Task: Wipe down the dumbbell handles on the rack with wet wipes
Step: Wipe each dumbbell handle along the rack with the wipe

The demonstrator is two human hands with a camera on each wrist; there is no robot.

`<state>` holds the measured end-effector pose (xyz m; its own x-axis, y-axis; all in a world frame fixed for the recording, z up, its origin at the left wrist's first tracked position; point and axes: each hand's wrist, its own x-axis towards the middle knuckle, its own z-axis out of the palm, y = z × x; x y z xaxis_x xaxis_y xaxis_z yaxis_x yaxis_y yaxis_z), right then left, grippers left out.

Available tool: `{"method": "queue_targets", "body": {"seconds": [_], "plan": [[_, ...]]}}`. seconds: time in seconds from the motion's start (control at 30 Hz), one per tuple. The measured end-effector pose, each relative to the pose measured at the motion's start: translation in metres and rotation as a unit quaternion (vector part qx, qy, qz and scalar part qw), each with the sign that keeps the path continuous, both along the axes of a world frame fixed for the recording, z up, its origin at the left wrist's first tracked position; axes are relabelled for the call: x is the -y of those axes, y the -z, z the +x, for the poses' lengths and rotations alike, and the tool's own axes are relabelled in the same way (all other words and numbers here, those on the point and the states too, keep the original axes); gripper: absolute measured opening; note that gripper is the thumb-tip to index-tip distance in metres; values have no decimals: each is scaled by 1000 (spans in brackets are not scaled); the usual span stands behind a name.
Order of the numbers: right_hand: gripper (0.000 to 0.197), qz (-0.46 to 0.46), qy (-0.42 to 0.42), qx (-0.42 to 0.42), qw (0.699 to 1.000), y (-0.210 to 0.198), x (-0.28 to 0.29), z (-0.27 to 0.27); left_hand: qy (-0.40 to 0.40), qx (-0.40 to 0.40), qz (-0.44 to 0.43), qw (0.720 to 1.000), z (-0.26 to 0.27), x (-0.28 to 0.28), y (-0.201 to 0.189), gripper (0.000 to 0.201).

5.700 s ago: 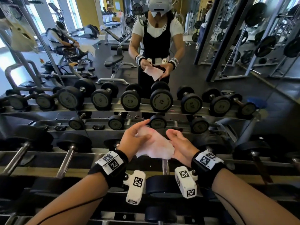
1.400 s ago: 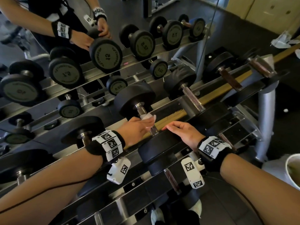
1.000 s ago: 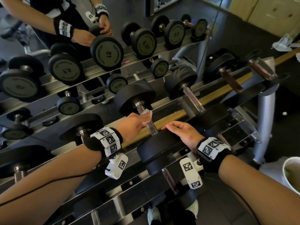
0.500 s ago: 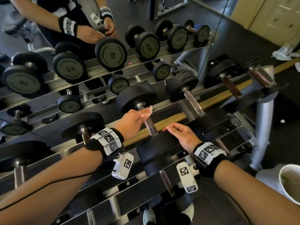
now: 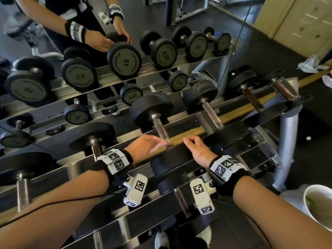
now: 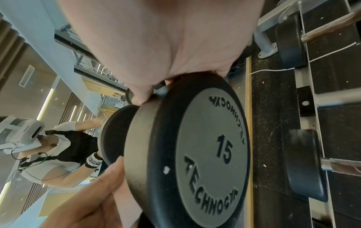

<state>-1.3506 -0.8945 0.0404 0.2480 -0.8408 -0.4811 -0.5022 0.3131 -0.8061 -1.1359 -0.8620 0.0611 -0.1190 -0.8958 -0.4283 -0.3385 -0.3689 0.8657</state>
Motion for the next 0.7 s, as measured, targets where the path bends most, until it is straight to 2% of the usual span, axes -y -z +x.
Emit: {"method": "queue_targets", "body": {"seconds": [0.1,0.2,0.33,0.43,0.53,0.6,0.7], "plan": [[40,-6,-5,-21,1000,0,3,3,-121,14,-92,988,13,3,1,29],[44,9,-14,-36,999,0,7,5,-157,34,-127,979,20,12,4,38],[37,36,2,9,999,6,8,4,-81,148,-121,978,7,23,15,39],[47,60,11,50,997,10,9,1,-6,189,-98,977,-1,25,21,44],[52,68,7,58,996,12,11,-1,53,227,-64,970,1,24,21,47],[52,66,6,58,996,13,11,-1,81,242,-66,965,1,20,20,47],[51,54,3,49,997,11,9,-1,83,226,-72,968,1,9,20,44]]}}
